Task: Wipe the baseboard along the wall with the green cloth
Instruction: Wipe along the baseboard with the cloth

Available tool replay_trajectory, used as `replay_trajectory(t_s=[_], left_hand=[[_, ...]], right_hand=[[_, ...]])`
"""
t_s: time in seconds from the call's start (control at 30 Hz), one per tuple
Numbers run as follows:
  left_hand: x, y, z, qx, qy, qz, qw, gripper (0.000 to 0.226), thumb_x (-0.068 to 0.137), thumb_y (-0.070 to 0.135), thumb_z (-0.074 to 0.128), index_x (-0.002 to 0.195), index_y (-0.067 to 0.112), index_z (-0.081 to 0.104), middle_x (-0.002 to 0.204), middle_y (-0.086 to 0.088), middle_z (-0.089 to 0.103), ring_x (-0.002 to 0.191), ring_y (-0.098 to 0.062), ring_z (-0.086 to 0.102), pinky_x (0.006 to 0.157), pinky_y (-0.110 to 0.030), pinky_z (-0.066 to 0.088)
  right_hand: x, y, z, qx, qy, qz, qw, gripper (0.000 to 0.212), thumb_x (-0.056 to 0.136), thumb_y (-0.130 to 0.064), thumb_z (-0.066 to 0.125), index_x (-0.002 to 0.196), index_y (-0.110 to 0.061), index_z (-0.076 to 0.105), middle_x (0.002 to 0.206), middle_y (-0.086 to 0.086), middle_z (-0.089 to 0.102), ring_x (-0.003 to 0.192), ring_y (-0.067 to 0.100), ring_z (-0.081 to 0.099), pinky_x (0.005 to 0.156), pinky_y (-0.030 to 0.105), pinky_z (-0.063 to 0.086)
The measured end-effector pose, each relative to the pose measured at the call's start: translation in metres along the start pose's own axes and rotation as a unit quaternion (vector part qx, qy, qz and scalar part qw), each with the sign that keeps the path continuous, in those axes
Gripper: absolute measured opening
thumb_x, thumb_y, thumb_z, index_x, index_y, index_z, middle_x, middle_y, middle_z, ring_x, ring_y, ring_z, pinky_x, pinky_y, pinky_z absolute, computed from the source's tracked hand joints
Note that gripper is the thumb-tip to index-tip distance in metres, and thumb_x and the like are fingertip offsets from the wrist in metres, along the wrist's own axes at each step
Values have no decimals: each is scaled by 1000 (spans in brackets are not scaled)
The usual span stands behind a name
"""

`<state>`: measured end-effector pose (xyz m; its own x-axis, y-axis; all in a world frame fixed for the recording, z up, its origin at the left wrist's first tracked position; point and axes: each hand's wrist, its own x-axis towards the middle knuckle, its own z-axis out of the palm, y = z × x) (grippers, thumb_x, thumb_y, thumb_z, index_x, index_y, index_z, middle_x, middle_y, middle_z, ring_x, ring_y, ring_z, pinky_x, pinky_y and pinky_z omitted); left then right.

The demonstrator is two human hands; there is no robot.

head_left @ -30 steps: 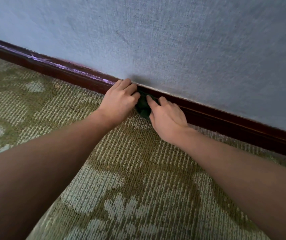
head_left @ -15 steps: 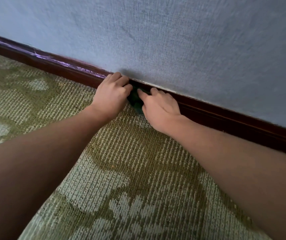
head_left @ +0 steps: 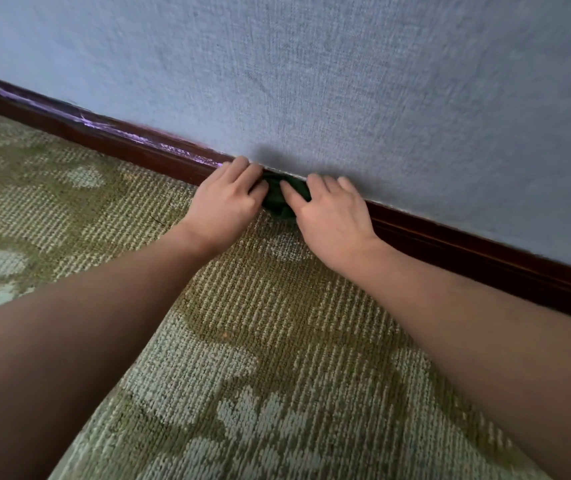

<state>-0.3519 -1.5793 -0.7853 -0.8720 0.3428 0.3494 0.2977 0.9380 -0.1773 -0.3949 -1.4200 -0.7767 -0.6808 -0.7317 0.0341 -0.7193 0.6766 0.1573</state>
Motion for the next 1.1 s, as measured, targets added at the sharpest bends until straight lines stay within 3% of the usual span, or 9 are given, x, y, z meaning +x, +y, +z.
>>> replay_trajectory(t_s=[0.3, 0.5, 0.7, 0.77, 0.9, 1.1], left_hand=[[-6, -11, 14, -25, 4, -12, 1000, 33, 81, 6, 37, 83, -7, 68, 85, -20, 66, 81, -35, 63, 67, -38, 50], [-10, -29, 17, -39, 5, -33, 999, 24, 78, -3, 45, 77, -5, 69, 84, -20, 66, 79, -34, 62, 66, -37, 49], [-14, -28, 9, -53, -14, -36, 998, 30, 74, -1, 40, 81, -9, 69, 81, -22, 63, 76, -36, 60, 66, -41, 53], [-16, -22, 8, -47, -8, 1, 999, 31, 76, -1, 39, 82, -8, 68, 81, -21, 64, 74, -34, 61, 64, -39, 53], [-6, -12, 7, -35, 20, 48, 998, 25, 80, 1, 44, 81, -5, 69, 81, -17, 65, 73, -29, 63, 62, -32, 51], [-2, -17, 11, -29, 10, 64, 997, 20, 76, -1, 51, 83, -6, 69, 85, -18, 66, 79, -31, 63, 66, -34, 50]], right_hand=[[17, -11, 12, 34, -24, 10, 999, 51, 96, -14, 35, 145, -20, 21, 124, 15, 46, 112, 31, 47, 95, 38, 33], [33, -24, 7, 63, -44, 23, 997, 51, 97, -16, 36, 145, -21, 21, 125, 14, 46, 112, 31, 48, 95, 37, 33], [24, -24, 3, 34, -44, 21, 998, 52, 96, -17, 41, 144, -21, 23, 124, 15, 48, 109, 29, 50, 93, 37, 37], [14, -17, 5, 21, -49, 14, 998, 53, 95, -18, 42, 144, -22, 22, 122, 14, 47, 104, 29, 52, 87, 36, 40], [1, 1, 5, -17, -56, 23, 998, 56, 95, -21, 44, 145, -25, 17, 116, 13, 46, 81, 25, 57, 58, 33, 36], [6, -3, 10, -8, -83, 30, 996, 58, 98, -19, 38, 147, -28, 10, 123, 15, 43, 75, 29, 61, 54, 33, 34]])
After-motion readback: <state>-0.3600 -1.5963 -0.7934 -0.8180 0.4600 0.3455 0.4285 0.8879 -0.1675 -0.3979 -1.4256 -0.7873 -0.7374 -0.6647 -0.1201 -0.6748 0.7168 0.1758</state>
